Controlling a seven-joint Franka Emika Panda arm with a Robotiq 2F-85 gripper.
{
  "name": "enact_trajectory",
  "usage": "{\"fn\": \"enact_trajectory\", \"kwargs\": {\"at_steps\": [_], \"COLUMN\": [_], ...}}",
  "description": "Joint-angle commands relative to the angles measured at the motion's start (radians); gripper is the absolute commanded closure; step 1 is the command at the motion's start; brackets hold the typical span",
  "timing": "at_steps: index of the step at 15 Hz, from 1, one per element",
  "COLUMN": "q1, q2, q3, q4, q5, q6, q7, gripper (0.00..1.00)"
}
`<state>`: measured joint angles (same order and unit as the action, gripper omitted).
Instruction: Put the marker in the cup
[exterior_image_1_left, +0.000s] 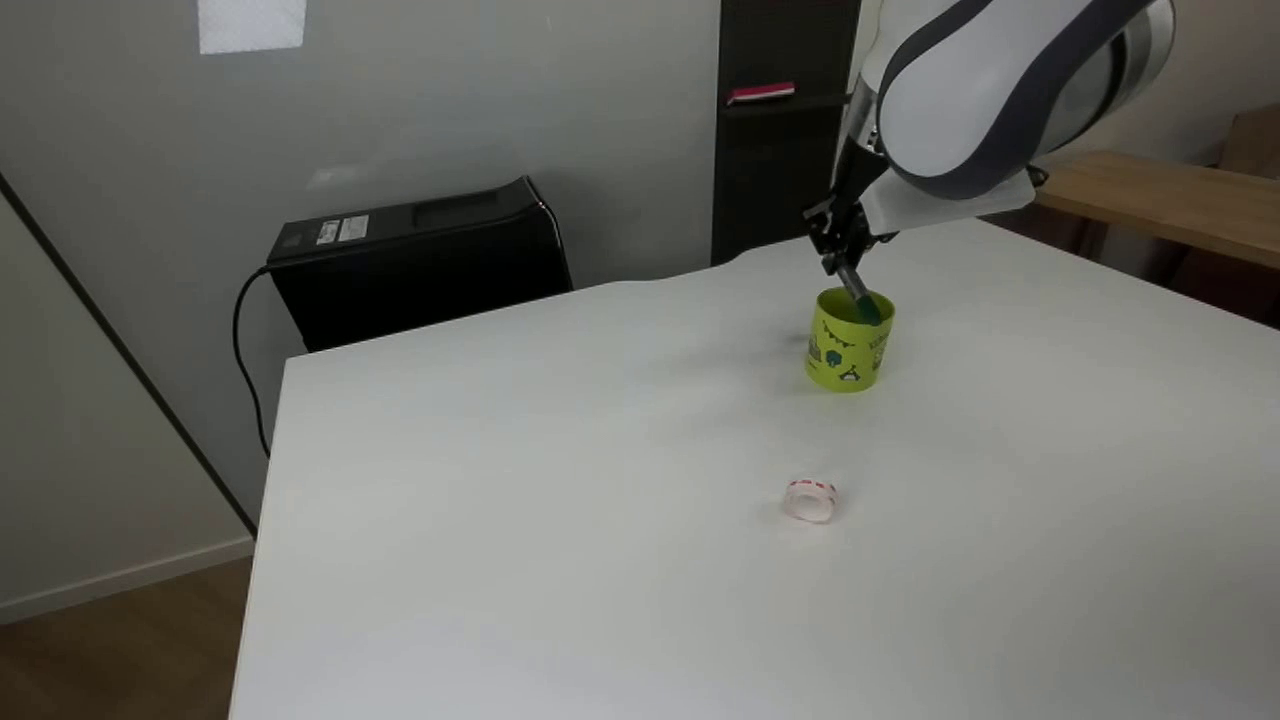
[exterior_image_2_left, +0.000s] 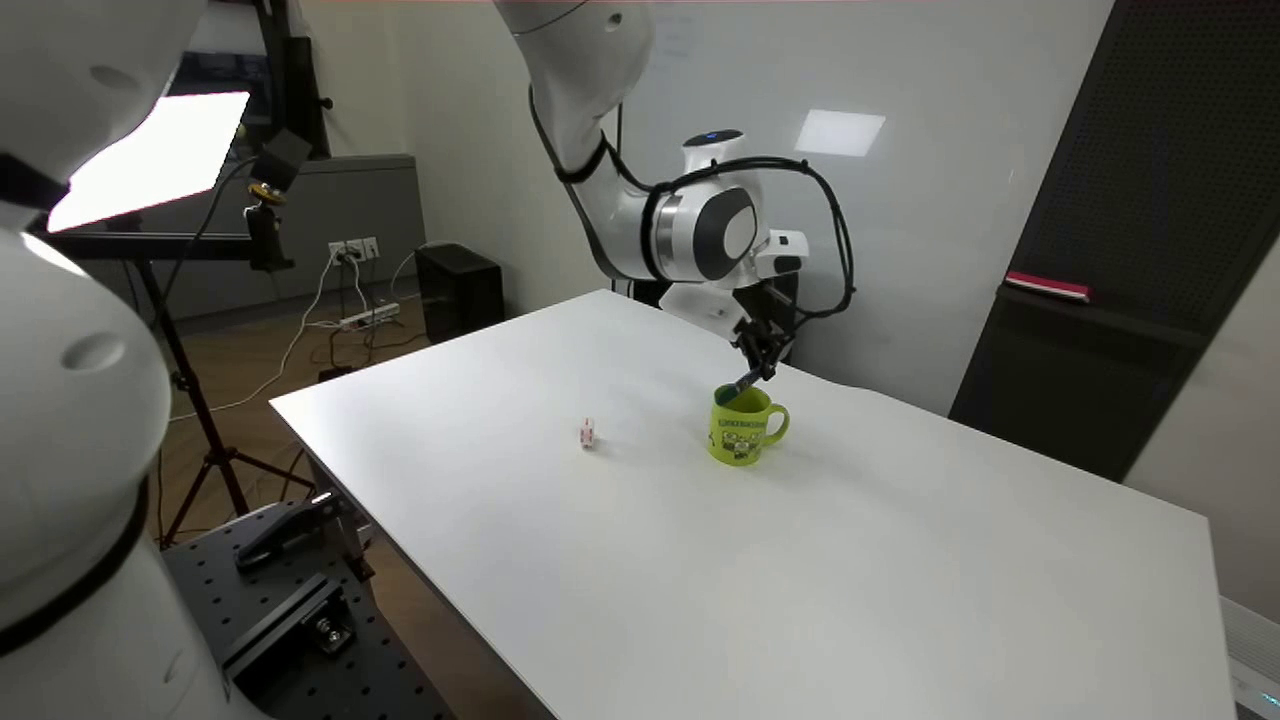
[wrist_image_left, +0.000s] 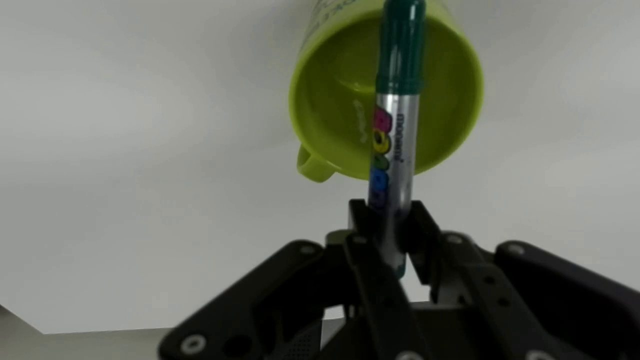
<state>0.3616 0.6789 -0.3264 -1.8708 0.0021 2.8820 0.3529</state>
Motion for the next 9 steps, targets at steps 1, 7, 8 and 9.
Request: {"fn": "enact_trajectory", "kwargs": {"at_steps": [1, 7, 8, 9], "q1": [-0.048, -0.061, -0.052, -0.048], "q2": [0.038, 0.064, 0.07, 0.074], "q3": [0.031, 0.032, 0.023, 0.019], "q4": [0.086, 0.119, 0.115, 0.11], "q5": [-0.011, -0.016, -0.021, -0.023], "q6": [-0.057, -0.025, -0.011, 0.0], "q7": [0.035, 0.057, 0.063, 0.065], "gripper": [0.94, 0.94, 0.94, 0.94]}}
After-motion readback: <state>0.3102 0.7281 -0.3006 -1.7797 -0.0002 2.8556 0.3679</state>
